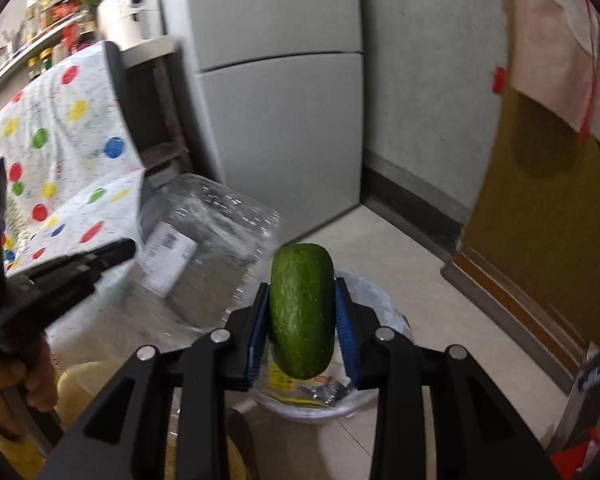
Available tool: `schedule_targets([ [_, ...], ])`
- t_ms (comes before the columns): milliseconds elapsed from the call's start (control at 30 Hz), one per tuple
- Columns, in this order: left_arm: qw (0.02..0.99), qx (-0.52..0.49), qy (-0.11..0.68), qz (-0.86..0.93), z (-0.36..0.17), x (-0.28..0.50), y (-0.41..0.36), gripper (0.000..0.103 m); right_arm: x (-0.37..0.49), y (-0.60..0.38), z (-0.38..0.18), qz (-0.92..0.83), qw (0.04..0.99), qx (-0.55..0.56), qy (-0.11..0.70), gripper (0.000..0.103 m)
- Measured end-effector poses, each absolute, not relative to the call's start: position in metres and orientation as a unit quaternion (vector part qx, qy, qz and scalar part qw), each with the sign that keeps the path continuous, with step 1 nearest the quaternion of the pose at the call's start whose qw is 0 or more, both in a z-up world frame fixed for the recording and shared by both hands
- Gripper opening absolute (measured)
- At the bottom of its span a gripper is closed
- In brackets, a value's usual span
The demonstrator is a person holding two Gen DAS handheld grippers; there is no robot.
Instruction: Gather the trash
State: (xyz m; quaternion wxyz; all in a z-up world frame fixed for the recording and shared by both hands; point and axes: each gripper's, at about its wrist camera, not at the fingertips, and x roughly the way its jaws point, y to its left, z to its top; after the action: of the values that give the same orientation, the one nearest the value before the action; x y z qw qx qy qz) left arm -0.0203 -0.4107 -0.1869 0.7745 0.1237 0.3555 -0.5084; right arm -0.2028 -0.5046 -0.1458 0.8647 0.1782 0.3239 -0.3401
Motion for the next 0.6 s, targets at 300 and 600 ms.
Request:
schedule_targets([
  [300, 0.758, 0.116, 0.372, -0.523, -0.203, -0.019, -0.460, 0.068, -0.177, -0.544, -0.159, -0.343, 0.861, 0.203, 0.316, 0.061],
  [600, 0.769, 0.102, 0.373, -0.509, -0.189, -0.001, -0.430, 0.068, -0.183, -0.534, -0.157, -0.335, 0.863, 0.202, 0.320, 0.061],
])
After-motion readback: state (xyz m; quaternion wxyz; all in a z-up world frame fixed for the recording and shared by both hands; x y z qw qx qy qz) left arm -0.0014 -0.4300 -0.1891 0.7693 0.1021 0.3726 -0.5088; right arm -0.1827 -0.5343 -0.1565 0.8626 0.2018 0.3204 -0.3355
